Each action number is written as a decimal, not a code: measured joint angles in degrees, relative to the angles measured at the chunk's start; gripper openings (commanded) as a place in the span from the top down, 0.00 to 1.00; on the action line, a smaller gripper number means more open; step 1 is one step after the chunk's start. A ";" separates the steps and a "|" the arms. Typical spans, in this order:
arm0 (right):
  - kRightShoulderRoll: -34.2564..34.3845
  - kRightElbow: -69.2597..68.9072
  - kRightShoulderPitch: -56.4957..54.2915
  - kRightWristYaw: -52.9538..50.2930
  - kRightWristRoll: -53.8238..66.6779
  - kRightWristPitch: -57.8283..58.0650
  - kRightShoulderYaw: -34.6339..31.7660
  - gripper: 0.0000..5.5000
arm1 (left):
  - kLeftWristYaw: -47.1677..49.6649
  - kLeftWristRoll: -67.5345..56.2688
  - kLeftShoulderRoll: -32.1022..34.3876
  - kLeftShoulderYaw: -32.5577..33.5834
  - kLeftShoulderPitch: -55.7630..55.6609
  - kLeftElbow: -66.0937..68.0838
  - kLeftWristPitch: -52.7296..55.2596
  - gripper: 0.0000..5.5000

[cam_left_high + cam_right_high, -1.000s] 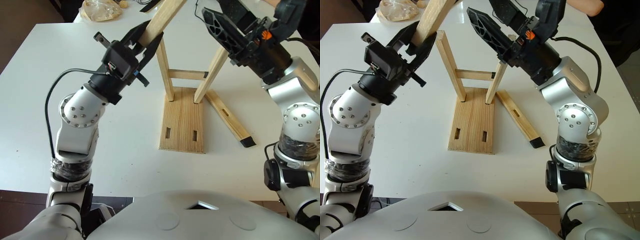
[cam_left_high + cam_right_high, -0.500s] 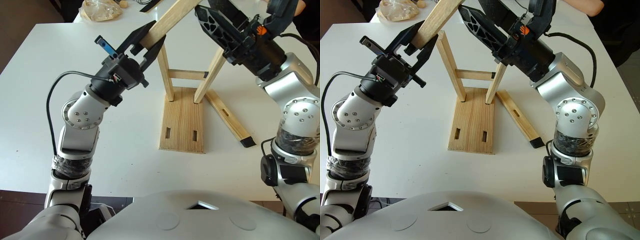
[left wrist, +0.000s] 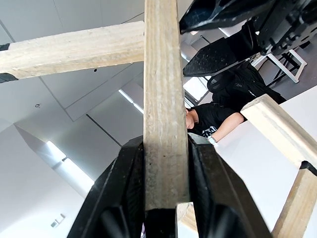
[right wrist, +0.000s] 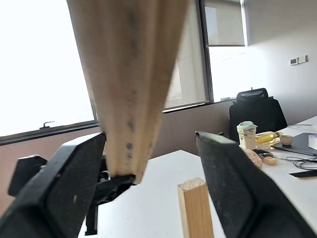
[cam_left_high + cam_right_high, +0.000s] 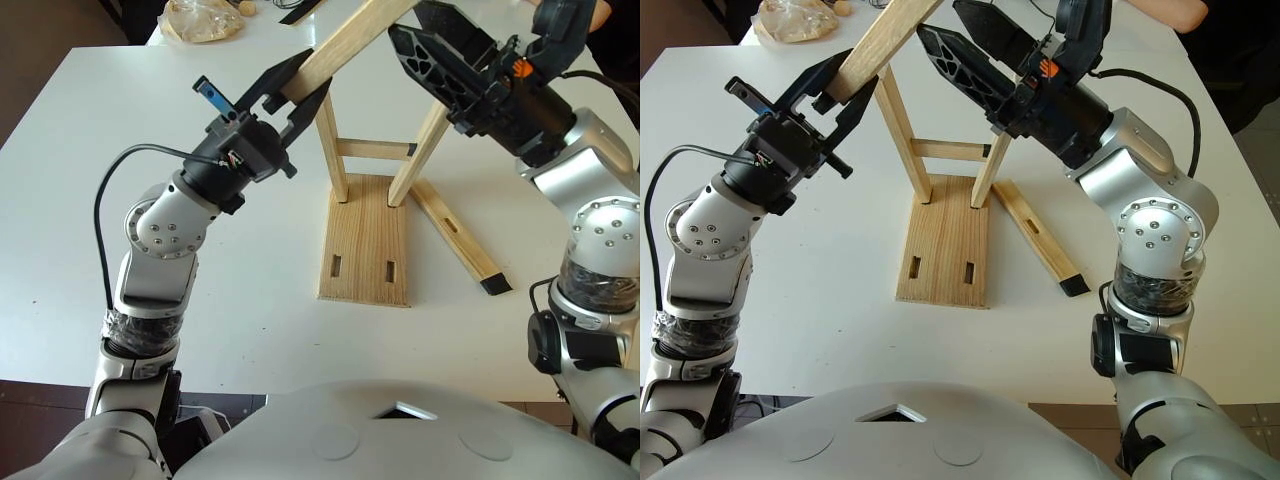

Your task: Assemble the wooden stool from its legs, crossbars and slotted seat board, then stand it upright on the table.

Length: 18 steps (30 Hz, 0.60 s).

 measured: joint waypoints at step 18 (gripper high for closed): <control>-0.17 -0.88 0.97 0.75 -0.57 -0.73 0.17 0.61 | -1.36 0.74 0.05 0.08 0.29 0.81 -0.77 0.80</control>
